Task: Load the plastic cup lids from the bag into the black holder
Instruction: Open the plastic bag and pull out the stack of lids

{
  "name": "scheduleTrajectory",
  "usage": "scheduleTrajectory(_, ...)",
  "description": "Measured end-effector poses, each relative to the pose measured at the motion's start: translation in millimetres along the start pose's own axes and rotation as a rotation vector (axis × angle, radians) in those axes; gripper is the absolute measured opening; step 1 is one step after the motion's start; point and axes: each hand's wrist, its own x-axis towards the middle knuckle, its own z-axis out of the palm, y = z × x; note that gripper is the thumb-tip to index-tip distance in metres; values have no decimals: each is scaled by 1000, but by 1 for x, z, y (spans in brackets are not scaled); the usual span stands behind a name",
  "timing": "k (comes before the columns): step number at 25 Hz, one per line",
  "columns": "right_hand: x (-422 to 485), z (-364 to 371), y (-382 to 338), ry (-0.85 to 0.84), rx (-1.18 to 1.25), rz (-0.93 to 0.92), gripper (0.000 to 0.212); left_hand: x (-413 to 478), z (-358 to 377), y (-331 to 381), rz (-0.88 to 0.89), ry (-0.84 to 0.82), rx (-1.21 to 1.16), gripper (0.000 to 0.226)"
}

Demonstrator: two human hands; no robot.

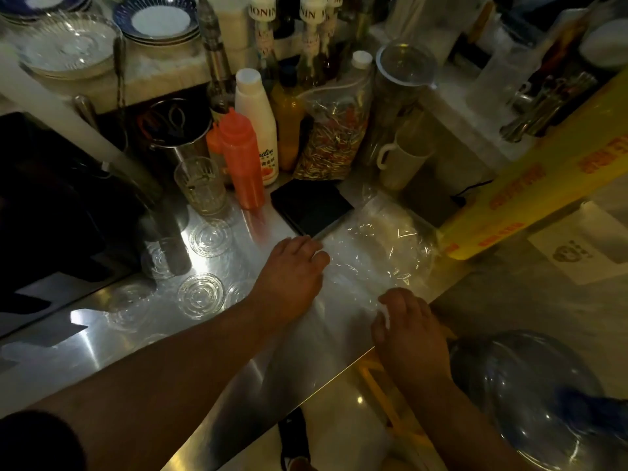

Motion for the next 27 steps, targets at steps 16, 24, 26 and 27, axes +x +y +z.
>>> scheduleTrajectory(16, 65, -179, -90, 74, 591, -100, 6, -100, -200, -36, -184, 409, -264, 10)
scheduleTrajectory(24, 38, -118, -288, -300, 727, -454, 10, -324, -251, -133, -543, 431, -188, 8)
scheduleTrajectory(26, 29, -104, -339, -359, 740, -473, 11, -371, -251, -157, -629, 448, -204, 10)
scheduleTrajectory(27, 25, -98, -362, -384, 747, -472, 13, -390, -249, -168, -658, 456, -208, 9)
